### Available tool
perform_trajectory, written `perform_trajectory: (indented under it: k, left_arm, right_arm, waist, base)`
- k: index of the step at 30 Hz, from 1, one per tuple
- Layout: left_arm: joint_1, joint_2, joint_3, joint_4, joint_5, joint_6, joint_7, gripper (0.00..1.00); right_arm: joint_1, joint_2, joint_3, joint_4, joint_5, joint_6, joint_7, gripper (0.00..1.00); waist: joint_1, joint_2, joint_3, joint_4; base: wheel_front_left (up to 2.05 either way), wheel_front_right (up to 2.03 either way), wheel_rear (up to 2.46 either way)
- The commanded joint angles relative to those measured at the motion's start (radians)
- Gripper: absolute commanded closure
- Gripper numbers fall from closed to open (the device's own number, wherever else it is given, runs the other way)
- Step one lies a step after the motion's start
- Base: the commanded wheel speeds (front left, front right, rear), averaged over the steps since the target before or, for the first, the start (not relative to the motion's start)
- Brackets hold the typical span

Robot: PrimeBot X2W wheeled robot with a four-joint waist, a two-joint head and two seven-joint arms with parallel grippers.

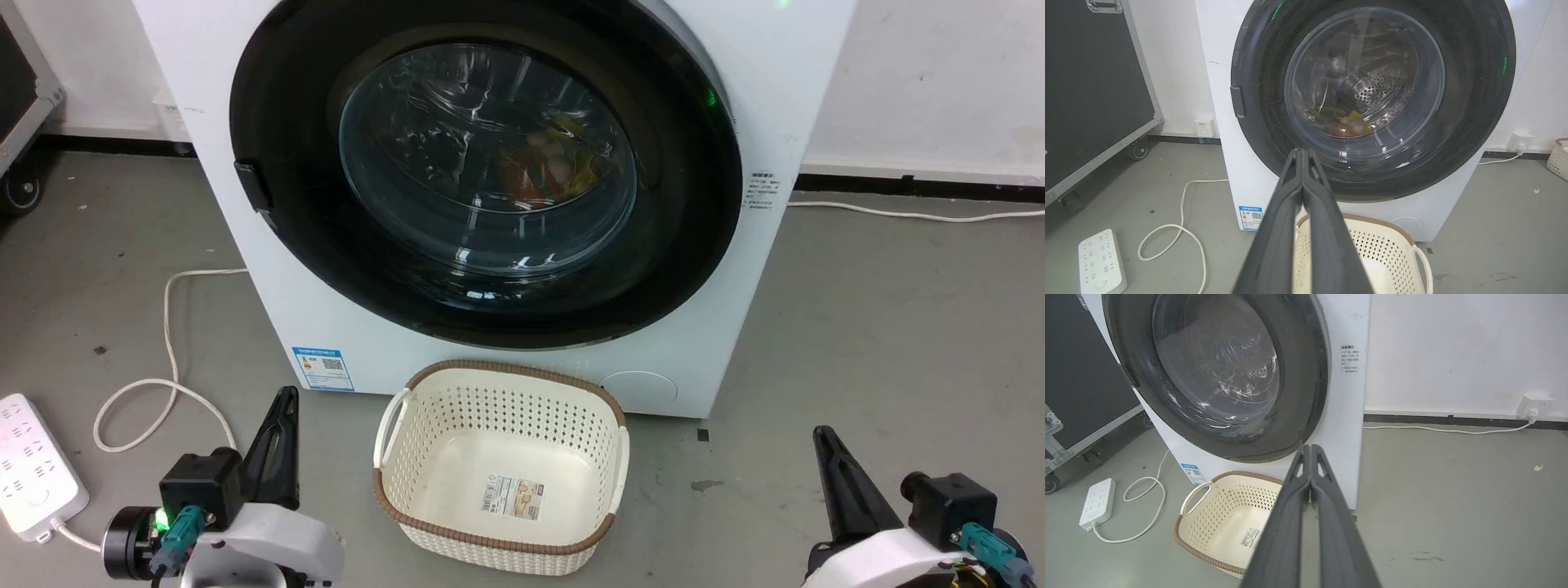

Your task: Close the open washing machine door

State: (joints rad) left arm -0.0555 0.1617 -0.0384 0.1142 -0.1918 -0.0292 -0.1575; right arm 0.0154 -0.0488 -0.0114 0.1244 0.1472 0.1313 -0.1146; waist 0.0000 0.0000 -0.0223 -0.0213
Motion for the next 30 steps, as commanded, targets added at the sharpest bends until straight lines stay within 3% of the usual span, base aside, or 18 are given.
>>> perform_trajectory:
  k: [1,30]
  left_arm:
    - [0.014,-0.008,0.004,-0.006,0.009,0.004,0.005,1.00]
    - [0.030,-0.047,0.017,-0.047,0.078,0.014,0.063,1.00]
  right_arm:
    - [-0.005,0.000,0.001,-0.010,-0.009,0.000,0.004,1.00]
    - [-0.009,-0.001,0.005,-0.053,-0.061,0.000,0.046,1.00]
  waist:
    - [0.0000,0.0000,0.000,0.000]
    - [0.0000,0.0000,0.009,0.008]
  base:
    - [0.00,0.00,0.00]
    - [0.00,0.00,0.00]
